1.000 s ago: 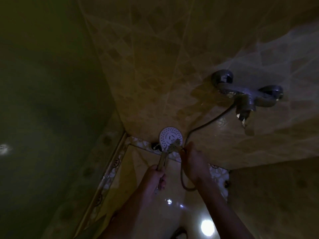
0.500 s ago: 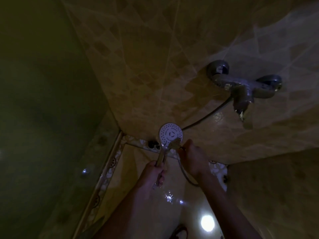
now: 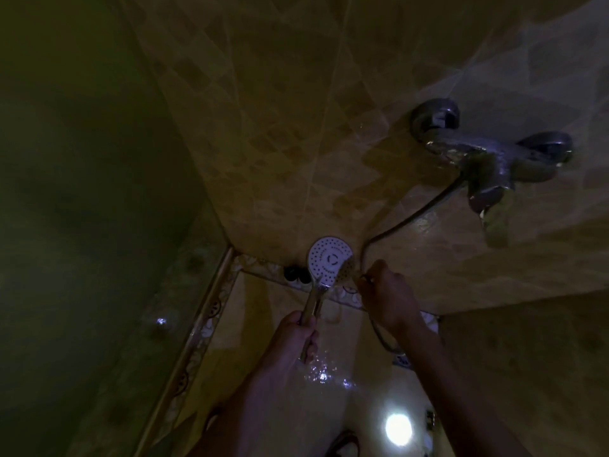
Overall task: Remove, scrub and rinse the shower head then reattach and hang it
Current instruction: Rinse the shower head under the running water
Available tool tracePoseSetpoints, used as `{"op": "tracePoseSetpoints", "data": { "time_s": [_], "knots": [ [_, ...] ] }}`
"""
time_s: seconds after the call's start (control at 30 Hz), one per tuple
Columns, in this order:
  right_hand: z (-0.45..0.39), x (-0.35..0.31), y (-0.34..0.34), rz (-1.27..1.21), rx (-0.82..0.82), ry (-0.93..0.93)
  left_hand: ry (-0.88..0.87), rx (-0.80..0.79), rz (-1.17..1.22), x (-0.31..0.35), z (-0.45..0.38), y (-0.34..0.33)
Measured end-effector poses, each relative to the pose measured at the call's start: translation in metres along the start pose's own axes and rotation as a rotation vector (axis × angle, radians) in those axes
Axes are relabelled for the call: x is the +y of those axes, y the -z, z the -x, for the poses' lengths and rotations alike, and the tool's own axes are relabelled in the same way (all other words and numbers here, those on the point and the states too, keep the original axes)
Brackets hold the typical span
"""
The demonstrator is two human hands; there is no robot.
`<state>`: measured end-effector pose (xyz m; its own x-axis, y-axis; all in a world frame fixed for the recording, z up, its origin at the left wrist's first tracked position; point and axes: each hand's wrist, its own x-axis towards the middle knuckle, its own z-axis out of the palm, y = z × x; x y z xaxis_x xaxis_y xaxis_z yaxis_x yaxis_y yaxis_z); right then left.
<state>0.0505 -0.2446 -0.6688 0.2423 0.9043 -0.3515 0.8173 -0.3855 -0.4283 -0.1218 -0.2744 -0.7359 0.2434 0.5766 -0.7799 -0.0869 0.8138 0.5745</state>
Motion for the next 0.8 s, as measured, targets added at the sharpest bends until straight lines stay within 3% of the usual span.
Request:
{"op": "tracePoseSetpoints", "data": {
  "time_s": [0.27, 0.5, 0.8],
  "knots": [
    [-0.018, -0.017, -0.012, 0.003, 0.004, 0.083, -0.01, -0.024, 0.005, -0.003, -0.004, 0.003],
    [-0.023, -0.009, -0.006, -0.035, 0.051, 0.001, -0.038, -0.028, -0.02, 0.001, -0.003, 0.01],
    [-0.012, -0.025, -0.029, 0.025, 0.024, 0.129, -0.029, -0.021, -0.001, 0.0, -0.005, 0.014]
  ]
}}
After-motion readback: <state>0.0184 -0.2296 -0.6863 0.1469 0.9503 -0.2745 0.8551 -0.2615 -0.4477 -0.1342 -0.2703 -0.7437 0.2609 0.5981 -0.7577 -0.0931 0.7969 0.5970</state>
